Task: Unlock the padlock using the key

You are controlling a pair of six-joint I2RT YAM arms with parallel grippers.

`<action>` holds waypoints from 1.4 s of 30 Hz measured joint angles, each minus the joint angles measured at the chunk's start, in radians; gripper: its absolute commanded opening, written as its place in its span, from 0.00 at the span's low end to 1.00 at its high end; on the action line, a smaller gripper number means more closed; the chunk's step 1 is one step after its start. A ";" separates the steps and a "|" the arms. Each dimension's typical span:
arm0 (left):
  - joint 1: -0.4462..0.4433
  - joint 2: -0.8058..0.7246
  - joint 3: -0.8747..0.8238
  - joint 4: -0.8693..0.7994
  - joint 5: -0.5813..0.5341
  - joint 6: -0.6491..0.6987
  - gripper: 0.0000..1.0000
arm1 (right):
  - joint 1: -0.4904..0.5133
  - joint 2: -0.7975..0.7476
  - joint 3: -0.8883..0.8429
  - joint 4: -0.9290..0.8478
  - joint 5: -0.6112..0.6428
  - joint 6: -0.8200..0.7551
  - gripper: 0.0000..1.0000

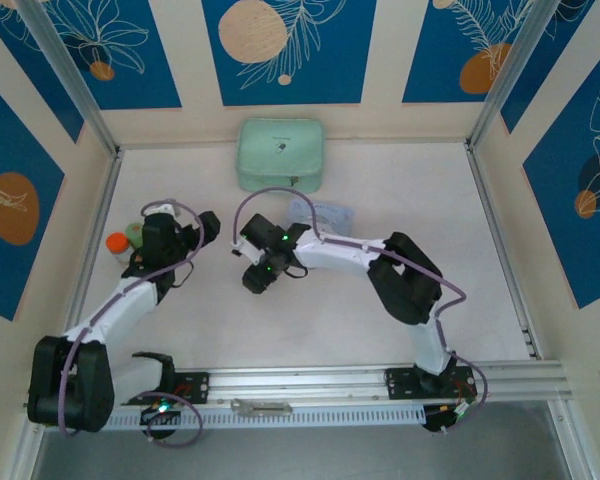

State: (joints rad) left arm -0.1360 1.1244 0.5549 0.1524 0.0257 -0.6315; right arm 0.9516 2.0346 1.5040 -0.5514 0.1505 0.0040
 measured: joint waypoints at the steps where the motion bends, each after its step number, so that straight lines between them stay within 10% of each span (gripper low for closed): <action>1: 0.006 -0.014 -0.009 -0.002 0.000 0.000 0.99 | 0.000 0.011 0.007 -0.021 -0.002 -0.002 0.62; 42: 0.040 -0.091 -0.042 -0.042 -0.001 -0.026 0.99 | 0.082 0.112 0.169 -0.050 -0.088 0.308 0.64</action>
State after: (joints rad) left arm -0.0956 1.0332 0.5129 0.1104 0.0250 -0.6579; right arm 1.0332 2.1464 1.6730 -0.6014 0.0624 0.3119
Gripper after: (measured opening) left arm 0.993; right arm 0.655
